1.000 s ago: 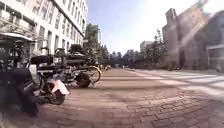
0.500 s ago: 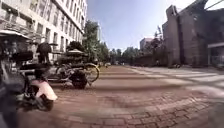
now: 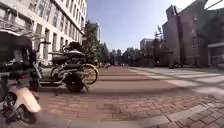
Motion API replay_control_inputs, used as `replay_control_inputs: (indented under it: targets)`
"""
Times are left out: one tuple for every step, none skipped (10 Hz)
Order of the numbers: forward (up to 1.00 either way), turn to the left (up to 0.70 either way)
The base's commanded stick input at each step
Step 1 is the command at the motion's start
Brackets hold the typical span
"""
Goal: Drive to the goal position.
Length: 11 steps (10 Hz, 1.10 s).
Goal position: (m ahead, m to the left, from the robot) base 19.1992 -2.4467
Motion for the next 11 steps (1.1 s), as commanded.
replay_control_inputs:
  targets:
    - [0.7, 0.0]
    - [0.7, 0.0]
    - [0.7, 0.0]
    - [0.7, 0.0]
    - [0.7, 0.0]
    - [0.7, 0.0]
    - [0.7, 0.0]
    - [0.7, 0.0]
    - [0.7, 0.0]
    - [0.7, 0.0]
    - [0.7, 0.0]
